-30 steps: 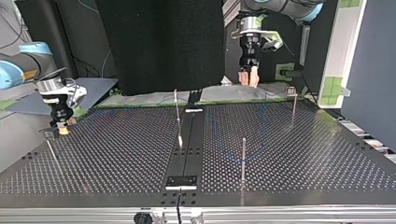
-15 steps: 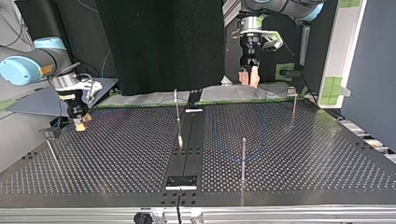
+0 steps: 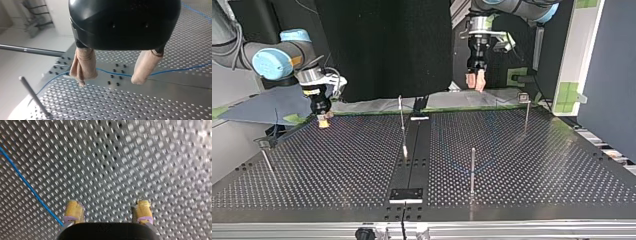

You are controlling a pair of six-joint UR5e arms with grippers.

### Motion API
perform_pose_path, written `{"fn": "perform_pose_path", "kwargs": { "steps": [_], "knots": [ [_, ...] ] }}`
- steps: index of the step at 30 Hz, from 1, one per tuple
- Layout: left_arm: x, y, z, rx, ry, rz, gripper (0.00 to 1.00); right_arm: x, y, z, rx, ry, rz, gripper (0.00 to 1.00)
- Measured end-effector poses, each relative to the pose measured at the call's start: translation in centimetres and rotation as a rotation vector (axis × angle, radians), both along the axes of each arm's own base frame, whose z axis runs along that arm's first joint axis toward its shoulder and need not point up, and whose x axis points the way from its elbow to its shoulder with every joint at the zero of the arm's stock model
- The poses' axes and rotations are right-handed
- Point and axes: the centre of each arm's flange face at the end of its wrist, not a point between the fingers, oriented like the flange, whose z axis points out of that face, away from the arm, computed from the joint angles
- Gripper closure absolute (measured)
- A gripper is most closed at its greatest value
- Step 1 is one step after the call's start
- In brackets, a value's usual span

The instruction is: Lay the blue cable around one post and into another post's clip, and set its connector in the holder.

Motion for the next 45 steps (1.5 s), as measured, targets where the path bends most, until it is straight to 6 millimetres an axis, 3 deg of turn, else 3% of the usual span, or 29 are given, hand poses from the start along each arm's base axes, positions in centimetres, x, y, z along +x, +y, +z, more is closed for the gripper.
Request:
{"fn": "perform_pose_path", "kwargs": {
  "steps": [20,41,45],
  "knots": [
    [-1.9,-0.5,-1.9,0.059,0.161,-0.081,0.00,5.9,7.7,-4.4,0.023,-0.017,-0.004,0.00],
    [-3.3,0.7,-3.3,0.088,0.292,-0.039,0.00,13.0,15.5,-6.1,-0.015,-0.115,0.222,0.00],
    [-3.3,0.8,-3.3,0.090,0.294,-0.032,0.00,13.2,16.0,-6.5,-0.025,-0.122,0.214,0.00]
  ]
}}
